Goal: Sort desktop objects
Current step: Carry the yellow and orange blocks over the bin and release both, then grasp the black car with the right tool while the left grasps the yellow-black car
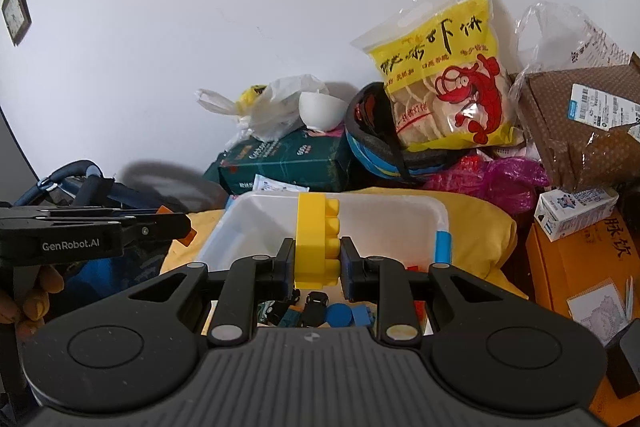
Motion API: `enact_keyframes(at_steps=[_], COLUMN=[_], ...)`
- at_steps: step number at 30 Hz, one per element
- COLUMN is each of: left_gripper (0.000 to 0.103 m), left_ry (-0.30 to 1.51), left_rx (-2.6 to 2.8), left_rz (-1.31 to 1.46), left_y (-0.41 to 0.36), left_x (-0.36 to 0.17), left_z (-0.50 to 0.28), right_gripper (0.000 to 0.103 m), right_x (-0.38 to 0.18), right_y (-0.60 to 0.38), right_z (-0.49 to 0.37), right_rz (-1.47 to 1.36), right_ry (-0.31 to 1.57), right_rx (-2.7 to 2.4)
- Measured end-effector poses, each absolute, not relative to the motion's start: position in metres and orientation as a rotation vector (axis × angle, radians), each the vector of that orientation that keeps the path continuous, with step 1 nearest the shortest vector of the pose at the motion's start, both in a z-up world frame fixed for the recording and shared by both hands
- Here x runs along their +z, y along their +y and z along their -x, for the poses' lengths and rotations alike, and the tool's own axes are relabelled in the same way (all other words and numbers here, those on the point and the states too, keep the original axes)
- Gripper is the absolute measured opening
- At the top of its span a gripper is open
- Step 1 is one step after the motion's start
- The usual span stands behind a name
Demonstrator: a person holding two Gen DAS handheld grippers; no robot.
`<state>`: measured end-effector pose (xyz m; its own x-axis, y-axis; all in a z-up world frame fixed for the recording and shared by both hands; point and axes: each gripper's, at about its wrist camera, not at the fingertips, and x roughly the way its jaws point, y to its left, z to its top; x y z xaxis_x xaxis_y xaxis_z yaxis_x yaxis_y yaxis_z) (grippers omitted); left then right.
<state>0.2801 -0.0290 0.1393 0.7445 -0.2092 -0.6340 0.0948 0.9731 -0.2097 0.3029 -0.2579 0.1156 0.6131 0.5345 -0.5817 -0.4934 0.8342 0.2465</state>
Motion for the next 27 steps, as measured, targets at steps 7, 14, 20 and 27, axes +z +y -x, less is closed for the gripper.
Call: enact_keyframes(at_steps=[7, 14, 20, 27], left_gripper=[0.029, 0.073, 0.073, 0.073], left_ry=[0.744, 0.761, 0.746, 0.667], left_rx=[-0.158, -0.027, -0.041, -0.088], left_rz=[0.156, 0.168, 0.146, 0.094], left_y=[-0.031, -0.028, -0.022, -0.020], left_x=[0.130, 0.119, 0.108, 0.073], left_z=[-0.293, -0.305, -0.286, -0.202], right_gripper=[0.025, 0.029, 0.058, 0.059], right_x=[0.107, 0.093, 0.089, 0.076], right_y=[-0.248, -0.240, -0.238, -0.247], right_z=[-0.315, -0.327, -0.325, -0.258], right_rz=[-0.025, 0.013, 0.050, 0.069], right_ry=[0.722, 0.765, 0.742, 0.685], right_rx=[0.590, 0.565, 0.536, 0.601])
